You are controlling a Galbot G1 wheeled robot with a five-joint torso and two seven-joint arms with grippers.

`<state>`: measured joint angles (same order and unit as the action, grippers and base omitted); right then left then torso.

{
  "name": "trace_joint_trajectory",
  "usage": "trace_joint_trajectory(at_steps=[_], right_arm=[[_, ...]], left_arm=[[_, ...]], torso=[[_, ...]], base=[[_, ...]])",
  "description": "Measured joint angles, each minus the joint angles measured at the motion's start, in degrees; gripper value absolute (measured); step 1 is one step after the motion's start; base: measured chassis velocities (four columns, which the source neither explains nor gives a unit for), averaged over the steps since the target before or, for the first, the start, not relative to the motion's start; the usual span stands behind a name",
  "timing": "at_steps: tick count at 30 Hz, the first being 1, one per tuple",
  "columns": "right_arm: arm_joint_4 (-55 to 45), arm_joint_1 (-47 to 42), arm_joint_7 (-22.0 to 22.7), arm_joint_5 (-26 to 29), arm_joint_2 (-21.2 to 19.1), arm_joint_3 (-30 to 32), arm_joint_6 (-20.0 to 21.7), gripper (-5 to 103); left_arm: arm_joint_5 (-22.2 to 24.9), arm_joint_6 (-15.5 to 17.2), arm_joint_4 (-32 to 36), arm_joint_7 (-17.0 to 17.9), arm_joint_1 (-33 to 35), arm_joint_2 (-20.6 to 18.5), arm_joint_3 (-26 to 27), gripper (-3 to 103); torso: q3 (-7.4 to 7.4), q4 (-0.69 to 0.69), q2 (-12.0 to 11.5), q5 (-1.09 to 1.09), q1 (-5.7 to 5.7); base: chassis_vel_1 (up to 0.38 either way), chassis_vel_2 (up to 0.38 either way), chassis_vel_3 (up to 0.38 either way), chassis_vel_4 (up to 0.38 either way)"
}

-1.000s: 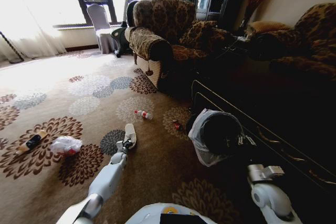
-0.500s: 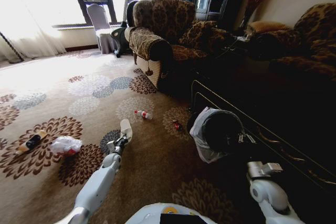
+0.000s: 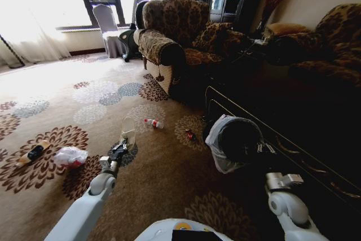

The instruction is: Pick up the trash from the ground and place it into the trash bin.

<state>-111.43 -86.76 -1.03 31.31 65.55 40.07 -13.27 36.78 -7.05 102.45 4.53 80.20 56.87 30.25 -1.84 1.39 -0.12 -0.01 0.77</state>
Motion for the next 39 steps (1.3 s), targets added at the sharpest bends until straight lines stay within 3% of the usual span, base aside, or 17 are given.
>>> trace_joint_trajectory(at_steps=[2, 10, 14, 19, 23, 25, 27, 32, 39], right_arm=[[0.96, 1.92, -0.03, -0.53, -0.40, -2.00, 0.34, 0], [3.21, 5.17, -0.02, -1.14, -1.54, -5.69, 0.83, 0], [6.37, 9.30, -0.01, -1.34, -2.37, -9.57, 0.60, 0], [9.45, 13.15, 0.01, -1.45, -2.61, -13.00, -0.01, 0], [14.42, 19.56, 0.01, -1.66, -2.20, -19.65, -0.13, 0], [15.03, 20.37, 0.00, -1.67, -2.11, -20.49, -0.12, 0], [19.52, 25.66, -0.03, -1.92, -1.44, -25.73, -0.31, 0], [23.87, 30.10, -0.03, -2.63, -0.45, -29.77, -0.93, 0], [28.45, 35.37, -0.03, -4.00, 2.00, -34.31, -1.14, 0]], left_arm=[[0.23, 0.13, 6.20, 0.07, 3.69, 0.89, 3.21, 0], [1.57, 1.87, 16.34, 0.24, 9.21, 1.95, 5.81, 0], [3.89, 4.56, 26.52, 0.45, 13.62, 2.87, 3.08, 0], [6.42, 6.53, 33.21, 0.65, 16.96, 4.02, 0.32, 0], [10.20, 8.57, 38.88, 0.77, 20.46, 4.65, -2.54, 0], [10.73, 8.82, 39.46, 0.81, 20.79, 4.64, -2.75, 0], [15.17, 10.49, 41.53, 1.16, 22.65, 4.46, -4.20, 0], [19.13, 11.04, 41.61, 2.04, 23.31, 4.48, -6.70, 0], [26.70, 13.18, 41.32, 1.21, 22.28, 3.56, -15.49, 0]], torso=[[0.00, 0.01, 0.00, 0.03, 0.00], [0.00, 0.00, 0.00, 0.02, 0.00], [0.00, -0.03, 0.00, 0.03, 0.00], [0.00, -0.02, 0.00, 0.02, 0.00], [-0.01, 0.00, 0.00, 0.02, 0.00], [0.00, 0.01, 0.00, 0.02, 0.00], [-0.01, 0.03, 0.00, 0.02, 0.00], [-0.01, 0.04, -0.01, 0.01, 0.00], [-0.01, -0.04, 0.00, 0.02, 0.00]], base=[[0.000, 0.000, 0.000, 0.000], [0.020, 0.027, 0.025, 0.025], [0.058, 0.064, 0.067, 0.067], [0.061, 0.089, 0.092, 0.095], [0.125, 0.119, 0.108, 0.119], [0.144, 0.131, 0.142, 0.133], [0.137, 0.135, 0.141, 0.121], [0.124, 0.120, 0.119, 0.109], [0.038, 0.035, 0.036, 0.035]])
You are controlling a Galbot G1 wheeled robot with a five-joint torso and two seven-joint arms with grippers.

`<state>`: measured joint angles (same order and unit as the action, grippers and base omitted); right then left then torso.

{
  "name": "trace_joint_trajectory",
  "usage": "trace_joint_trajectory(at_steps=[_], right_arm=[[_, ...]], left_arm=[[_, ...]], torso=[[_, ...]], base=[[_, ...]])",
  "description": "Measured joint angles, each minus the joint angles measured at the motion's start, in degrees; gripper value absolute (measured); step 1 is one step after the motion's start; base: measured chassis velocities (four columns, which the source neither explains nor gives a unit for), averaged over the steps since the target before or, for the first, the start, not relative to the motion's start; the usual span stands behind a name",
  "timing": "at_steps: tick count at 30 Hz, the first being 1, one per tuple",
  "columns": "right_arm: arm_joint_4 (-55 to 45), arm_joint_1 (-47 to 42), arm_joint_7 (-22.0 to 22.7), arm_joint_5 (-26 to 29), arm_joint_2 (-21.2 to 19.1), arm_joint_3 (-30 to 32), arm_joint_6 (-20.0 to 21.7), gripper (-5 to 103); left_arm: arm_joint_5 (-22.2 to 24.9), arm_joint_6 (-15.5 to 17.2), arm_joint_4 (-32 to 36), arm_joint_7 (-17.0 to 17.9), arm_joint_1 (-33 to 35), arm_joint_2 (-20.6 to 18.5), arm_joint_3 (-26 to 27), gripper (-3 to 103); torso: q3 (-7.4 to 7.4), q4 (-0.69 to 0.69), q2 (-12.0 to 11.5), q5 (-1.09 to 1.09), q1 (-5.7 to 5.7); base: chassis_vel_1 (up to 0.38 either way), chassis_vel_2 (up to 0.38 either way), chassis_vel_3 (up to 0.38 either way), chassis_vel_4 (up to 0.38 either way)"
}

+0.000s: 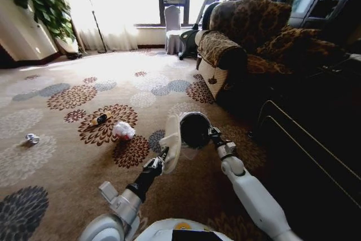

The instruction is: Pick up the trash from the ground and place it into the trash bin.

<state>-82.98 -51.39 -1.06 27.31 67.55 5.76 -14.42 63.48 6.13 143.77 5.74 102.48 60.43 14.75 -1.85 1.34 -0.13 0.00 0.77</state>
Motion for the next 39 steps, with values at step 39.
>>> trace_joint_trajectory(at_steps=[39], right_arm=[[-7.67, -8.21, 0.02, -0.71, -3.86, 5.66, 0.14, 0]], left_arm=[[34.89, -1.50, -19.66, 14.40, -27.70, 12.00, -8.00, 39]], torso=[[0.01, 0.03, 0.00, 0.01, 0.00]], base=[[0.000, 0.000, 0.000, 0.000]])
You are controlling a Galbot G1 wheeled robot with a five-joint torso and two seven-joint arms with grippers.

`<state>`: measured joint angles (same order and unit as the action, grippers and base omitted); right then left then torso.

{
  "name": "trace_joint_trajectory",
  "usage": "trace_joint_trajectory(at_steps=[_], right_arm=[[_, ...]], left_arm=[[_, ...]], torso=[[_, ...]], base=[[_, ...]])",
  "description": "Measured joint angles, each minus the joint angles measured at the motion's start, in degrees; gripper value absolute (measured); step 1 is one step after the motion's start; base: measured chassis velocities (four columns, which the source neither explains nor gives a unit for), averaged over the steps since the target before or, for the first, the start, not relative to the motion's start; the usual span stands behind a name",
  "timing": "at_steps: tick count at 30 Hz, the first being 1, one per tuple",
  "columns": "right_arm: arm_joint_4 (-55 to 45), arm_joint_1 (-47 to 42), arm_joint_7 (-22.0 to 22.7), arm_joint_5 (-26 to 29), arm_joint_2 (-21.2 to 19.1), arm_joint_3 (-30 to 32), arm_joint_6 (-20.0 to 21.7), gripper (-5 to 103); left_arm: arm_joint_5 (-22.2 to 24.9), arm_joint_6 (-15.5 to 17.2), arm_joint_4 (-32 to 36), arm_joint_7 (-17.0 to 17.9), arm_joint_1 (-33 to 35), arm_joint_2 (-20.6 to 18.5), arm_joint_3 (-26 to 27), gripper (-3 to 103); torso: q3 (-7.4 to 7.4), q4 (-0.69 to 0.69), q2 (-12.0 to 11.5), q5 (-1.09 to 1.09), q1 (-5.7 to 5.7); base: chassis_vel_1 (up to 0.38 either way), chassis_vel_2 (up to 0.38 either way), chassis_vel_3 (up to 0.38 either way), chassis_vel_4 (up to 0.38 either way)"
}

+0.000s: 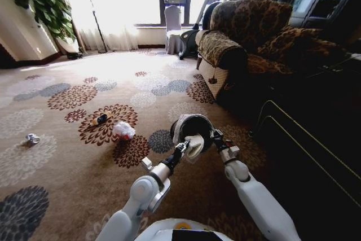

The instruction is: Pick up the trash from the ground and place it into the trash bin.

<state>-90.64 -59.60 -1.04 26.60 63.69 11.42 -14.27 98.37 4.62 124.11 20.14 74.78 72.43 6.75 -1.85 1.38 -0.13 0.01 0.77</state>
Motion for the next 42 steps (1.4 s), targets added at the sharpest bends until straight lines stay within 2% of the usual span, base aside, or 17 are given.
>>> trace_joint_trajectory(at_steps=[1, 3, 5, 8, 9, 12, 14, 16, 17, 18, 19, 20, 22, 25, 30, 35, 42], right_arm=[[-0.05, -0.20, 0.00, 0.03, -0.10, 0.27, 0.00, 0], [-0.27, -0.82, 0.00, 0.10, -0.31, 0.97, 0.00, 0], [-0.29, -0.95, 0.00, 0.12, -0.34, 1.14, 0.00, 0], [-0.42, -1.87, 0.00, 0.11, -0.33, 2.06, -0.09, 0], [-0.42, -1.87, 0.00, 0.11, -0.33, 2.06, -0.09, 0], [-0.96, -2.53, -0.02, 0.10, -0.67, 2.69, 0.16, 0], [-1.64, -3.00, -0.02, 0.15, -0.98, 3.59, 0.73, 0], [-3.38, -4.68, -0.02, 0.27, -1.89, 6.09, 1.78, 0], [-3.38, -4.68, -0.02, 0.27, -1.89, 6.09, 1.78, 0], [-4.43, -6.09, -0.02, 0.12, -2.44, 8.02, 2.29, 0], [-5.10, -7.12, -0.01, -0.04, -2.80, 9.25, 2.60, 0], [-5.10, -7.12, -0.01, -0.04, -2.80, 9.25, 2.60, 0], [-8.06, -11.37, 0.03, 0.29, -3.68, 13.21, 3.02, 0], [-10.14, -14.13, 0.01, 0.81, -3.93, 15.32, 3.05, 0], [-14.75, -18.95, 0.02, 1.05, -2.73, 18.86, 3.05, 0], [-18.35, -22.02, 0.00, 0.92, -0.59, 20.83, 3.05, 0], [-20.29, -25.10, -0.01, 0.43, 0.53, 22.79, 2.79, 0]], left_arm=[[0.01, -0.25, -0.01, -0.44, -0.01, -0.03, 0.00, 39], [-0.62, -0.89, -0.23, -2.19, 0.21, -0.16, -0.11, 56], [-1.12, -0.89, -0.23, -2.64, 0.34, -0.21, -0.22, 56], [-6.95, -0.86, 0.00, -7.62, 1.90, -0.89, -1.59, 73], [-6.95, -0.86, 0.00, -7.62, 1.90, -0.89, -1.59, 73], [-12.79, -0.63, 1.21, -12.86, 3.65, -1.80, -1.87, 83], [-19.35, -1.06, 1.87, -17.29, 5.04, -3.12, -1.98, 88], [-33.65, -4.38, 2.04, -24.77, 6.70, -5.69, -1.31, 98], [-33.65, -4.38, 2.04, -24.77, 6.70, -5.69, -1.31, 98], [-42.30, -6.96, 2.15, -28.74, 7.10, -7.04, 0.32, 100], [-47.27, -8.94, 2.21, -30.34, 7.08, -7.60, 1.48, 100], [-47.27, -8.94, 2.21, -30.34, 7.08, -7.60, 1.48, 100], [-61.17, -15.80, 2.67, -32.81, 5.99, -9.07, 6.00, 100], [-64.74, -18.50, 3.53, -31.95, 4.87, -9.54, 9.86, 100], [-64.09, -19.17, 1.11, -26.17, 1.69, -9.36, 15.33, 100], [-66.49, -18.67, -5.99, -20.63, -1.52, -9.32, 16.16, 100], [-72.05, -19.98, -14.18, -18.33, -5.02, -9.63, 14.76, 100]], torso=[[0.00, 0.00, 0.00, -0.01, 0.00], [0.00, 0.00, 0.00, 0.00, 0.00], [0.00, 0.01, 0.00, 0.00, 0.00], [0.00, 0.00, 0.00, -0.01, 0.00], [0.00, 0.00, 0.00, -0.01, 0.00], [0.00, 0.01, 0.00, 0.00, 0.00], [0.00, 0.02, 0.00, 0.00, 0.00], [0.00, 0.03, 0.00, -0.03, 0.00], [0.00, 0.03, 0.00, -0.03, 0.00], [0.00, 0.02, 0.00, 0.00, 0.00], [0.00, 0.02, 0.00, 0.01, 0.00], [0.00, 0.02, 0.00, 0.01, 0.00], [0.00, -0.04, 0.00, -0.04, 0.00], [0.00, -0.03, 0.00, 0.01, 0.00], [0.00, 0.02, 0.00, -0.02, 0.00], [0.00, 0.02, 0.00, -0.02, 0.00], [-0.01, 0.00, 0.00, -0.02, 0.00]], base=[[0.000, 0.000, 0.000, 0.000], [0.000, 0.000, 0.000, 0.000], [0.000, 0.000, 0.000, 0.000], [0.000, 0.000, 0.000, 0.000], [0.000, 0.000, 0.000, 0.000], [0.000, 0.000, 0.000, 0.000], [0.000, 0.000, 0.000, 0.000], [0.000, 0.000, 0.000, 0.000], [0.000, 0.000, 0.000, 0.000], [0.000, 0.000, 0.000, 0.000], [0.000, 0.000, 0.000, 0.000], [0.000, 0.000, 0.000, 0.000], [0.000, 0.000, 0.000, 0.000], [0.000, 0.000, 0.000, 0.000], [0.000, 0.000, 0.000, 0.000], [0.017, -0.020, -0.013, 0.034], [0.084, -0.136, -0.092, 0.154]])
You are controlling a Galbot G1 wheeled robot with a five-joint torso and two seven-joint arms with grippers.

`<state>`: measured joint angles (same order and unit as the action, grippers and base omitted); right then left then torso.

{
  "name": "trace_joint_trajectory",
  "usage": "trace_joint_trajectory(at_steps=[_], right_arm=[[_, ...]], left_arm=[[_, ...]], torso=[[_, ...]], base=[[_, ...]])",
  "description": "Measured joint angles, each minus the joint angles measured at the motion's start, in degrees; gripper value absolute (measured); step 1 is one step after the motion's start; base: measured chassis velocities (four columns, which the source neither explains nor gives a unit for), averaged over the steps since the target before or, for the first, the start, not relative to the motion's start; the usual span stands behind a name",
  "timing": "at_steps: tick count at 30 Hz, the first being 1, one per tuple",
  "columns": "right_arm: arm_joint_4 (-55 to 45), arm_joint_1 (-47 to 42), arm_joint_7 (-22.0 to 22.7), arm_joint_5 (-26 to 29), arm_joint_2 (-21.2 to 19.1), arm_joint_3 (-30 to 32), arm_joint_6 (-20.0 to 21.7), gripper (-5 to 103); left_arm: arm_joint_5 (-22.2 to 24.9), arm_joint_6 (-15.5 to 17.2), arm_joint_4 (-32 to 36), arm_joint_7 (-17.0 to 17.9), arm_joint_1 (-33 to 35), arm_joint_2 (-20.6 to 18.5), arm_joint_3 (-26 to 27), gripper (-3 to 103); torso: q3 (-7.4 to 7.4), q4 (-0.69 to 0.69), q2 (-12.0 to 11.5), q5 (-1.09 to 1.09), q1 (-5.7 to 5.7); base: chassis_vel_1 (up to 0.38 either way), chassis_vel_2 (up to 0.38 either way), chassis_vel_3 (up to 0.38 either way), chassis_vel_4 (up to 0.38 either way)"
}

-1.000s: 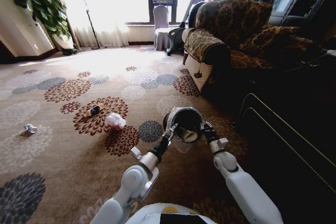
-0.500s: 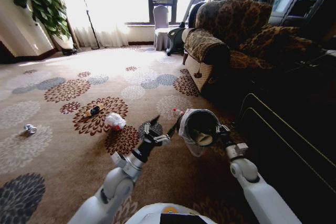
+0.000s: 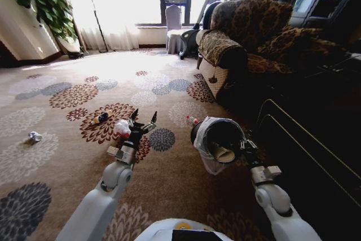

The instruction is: Pick up the trash from the ground and place it into the trash bin.

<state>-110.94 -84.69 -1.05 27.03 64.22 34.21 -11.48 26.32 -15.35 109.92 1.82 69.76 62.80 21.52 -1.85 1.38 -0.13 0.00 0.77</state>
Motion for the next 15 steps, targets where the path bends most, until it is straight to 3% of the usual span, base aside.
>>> trace_joint_trajectory(at_steps=[5, 6, 10, 12, 15], right_arm=[[-1.11, -0.87, 0.01, -0.13, 0.94, 0.09, -0.38, 0], [-1.10, -0.45, 0.01, -0.40, 1.37, -0.60, -0.38, 0], [-1.13, -0.50, 0.01, -1.10, 2.31, -0.81, -0.39, 0], [-1.29, -0.76, 0.01, -1.54, 3.01, -1.09, -0.39, 0], [-1.47, -0.90, 0.00, -1.74, 3.52, -1.40, -0.39, 0]], left_arm=[[-0.92, -0.70, -5.33, 4.51, -1.67, 0.27, -1.20, 100], [-2.50, -1.47, -7.54, 7.11, -1.99, 0.56, -1.19, 100], [-5.56, 0.04, -9.99, 7.97, -2.88, 0.51, -1.11, 100], [-6.77, 0.83, -12.52, 6.75, -3.71, -0.21, -1.24, 100], [-6.66, 1.14, -15.18, 5.22, -4.87, -0.92, -1.97, 100]], torso=[[0.00, -0.02, 0.00, 0.00, 0.00], [0.01, 0.01, 0.00, 0.02, -0.01], [0.02, 0.01, 0.01, 0.01, -0.02], [0.03, -0.02, 0.01, 0.02, -0.04], [0.02, 0.03, 0.01, 0.00, -0.03]], base=[[0.164, -0.274, -0.194, 0.274], [0.190, -0.301, -0.201, 0.297], [0.199, -0.273, -0.197, 0.272], [0.153, -0.189, -0.161, 0.163], [0.057, -0.048, -0.081, 0.076]])
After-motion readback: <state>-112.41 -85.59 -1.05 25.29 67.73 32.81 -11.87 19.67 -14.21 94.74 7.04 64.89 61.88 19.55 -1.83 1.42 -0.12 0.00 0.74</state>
